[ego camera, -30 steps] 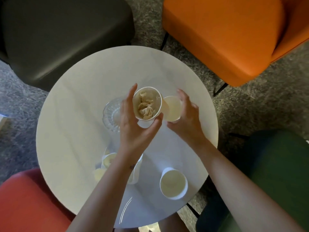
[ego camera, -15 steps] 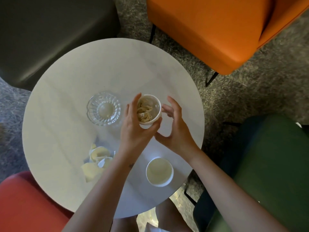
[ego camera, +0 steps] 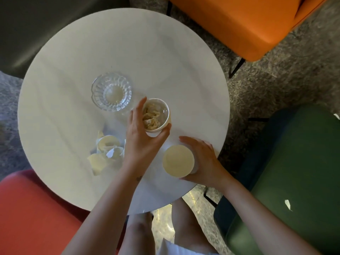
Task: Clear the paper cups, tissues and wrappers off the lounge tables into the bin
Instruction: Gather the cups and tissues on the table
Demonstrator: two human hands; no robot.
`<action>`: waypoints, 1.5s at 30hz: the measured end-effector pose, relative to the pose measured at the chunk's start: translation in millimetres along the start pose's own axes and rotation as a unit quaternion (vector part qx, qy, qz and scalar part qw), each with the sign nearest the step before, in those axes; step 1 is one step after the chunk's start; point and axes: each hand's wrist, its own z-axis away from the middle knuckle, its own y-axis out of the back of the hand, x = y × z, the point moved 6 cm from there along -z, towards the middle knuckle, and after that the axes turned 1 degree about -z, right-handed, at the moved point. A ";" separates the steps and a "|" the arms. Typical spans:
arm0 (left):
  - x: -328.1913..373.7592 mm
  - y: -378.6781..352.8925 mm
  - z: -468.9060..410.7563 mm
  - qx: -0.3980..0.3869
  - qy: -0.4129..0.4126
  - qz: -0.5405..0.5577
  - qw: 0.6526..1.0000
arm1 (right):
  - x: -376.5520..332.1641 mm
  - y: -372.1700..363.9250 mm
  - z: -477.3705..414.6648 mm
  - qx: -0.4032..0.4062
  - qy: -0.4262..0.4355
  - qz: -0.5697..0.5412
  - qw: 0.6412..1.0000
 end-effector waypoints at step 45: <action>24.6 -12.2 -9.2 -0.119 -0.171 -0.080 0.975 | -36.8 33.1 -14.9 0.351 -0.103 -0.119 0.923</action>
